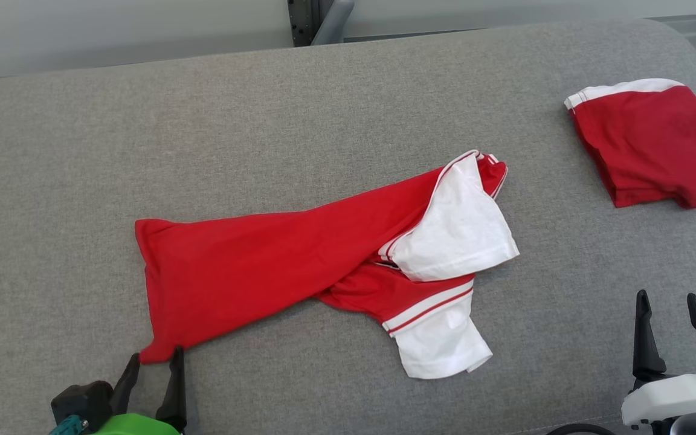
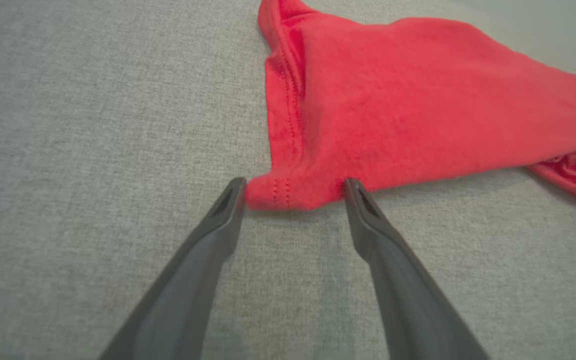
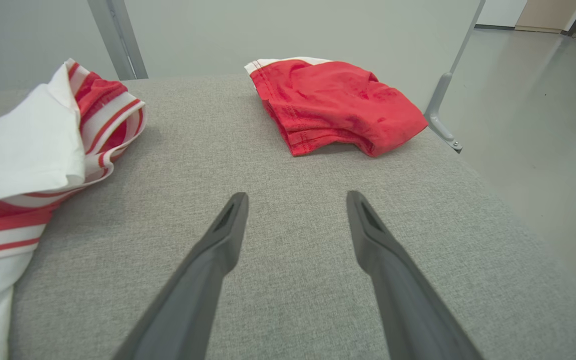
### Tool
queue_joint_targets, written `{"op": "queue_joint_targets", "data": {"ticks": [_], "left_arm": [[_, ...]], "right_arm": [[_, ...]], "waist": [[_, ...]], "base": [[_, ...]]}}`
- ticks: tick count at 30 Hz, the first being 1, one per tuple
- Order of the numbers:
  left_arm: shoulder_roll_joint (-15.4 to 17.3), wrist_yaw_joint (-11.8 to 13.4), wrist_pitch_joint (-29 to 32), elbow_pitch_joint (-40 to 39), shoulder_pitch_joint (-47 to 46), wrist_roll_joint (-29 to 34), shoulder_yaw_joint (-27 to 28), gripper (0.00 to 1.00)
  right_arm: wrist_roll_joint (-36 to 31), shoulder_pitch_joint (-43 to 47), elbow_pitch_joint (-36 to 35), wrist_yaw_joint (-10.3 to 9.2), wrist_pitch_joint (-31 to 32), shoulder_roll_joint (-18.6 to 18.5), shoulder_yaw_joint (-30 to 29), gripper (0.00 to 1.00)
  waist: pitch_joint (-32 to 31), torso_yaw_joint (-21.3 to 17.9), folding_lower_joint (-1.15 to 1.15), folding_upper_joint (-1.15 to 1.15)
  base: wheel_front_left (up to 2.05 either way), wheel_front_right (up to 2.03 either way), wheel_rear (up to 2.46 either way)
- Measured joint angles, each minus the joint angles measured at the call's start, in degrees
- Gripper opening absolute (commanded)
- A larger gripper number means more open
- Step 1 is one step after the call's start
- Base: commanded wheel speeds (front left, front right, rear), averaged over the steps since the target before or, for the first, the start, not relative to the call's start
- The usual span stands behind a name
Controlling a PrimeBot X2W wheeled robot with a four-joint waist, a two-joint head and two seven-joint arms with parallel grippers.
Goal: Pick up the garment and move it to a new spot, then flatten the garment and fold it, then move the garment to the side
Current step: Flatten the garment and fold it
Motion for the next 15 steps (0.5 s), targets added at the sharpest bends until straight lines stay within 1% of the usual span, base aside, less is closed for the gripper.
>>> {"op": "queue_joint_targets", "data": {"ticks": [9,13,14,15], "left_arm": [[-0.90,-0.13,0.05,1.30,-0.38,-0.94,0.78,1.00],[-1.11,-1.11,0.25,3.68,-2.59,-0.81,0.32,1.00],[-1.18,-1.43,0.62,4.41,-3.15,-0.81,-0.04,0.94],[-1.16,-1.66,1.01,5.10,-3.50,-0.79,-0.45,0.73]], "right_arm": [[-0.21,0.00,0.29,-0.01,0.00,-0.01,0.22,1.00],[-0.11,0.00,0.42,0.00,0.00,0.00,0.68,1.00],[-0.08,0.00,0.42,0.00,0.00,0.00,0.67,1.00],[-0.07,-0.01,0.43,0.00,0.00,-0.01,0.69,1.00]], "waist": [[-0.98,0.03,0.00,0.00],[-1.13,-0.53,0.00,0.00],[-1.11,-0.66,0.00,0.00],[-1.10,-0.80,0.00,0.00]], "base": [[0.00,0.00,0.00],[0.00,0.00,0.00],[0.00,0.00,0.00],[0.00,0.00,0.00]]}}
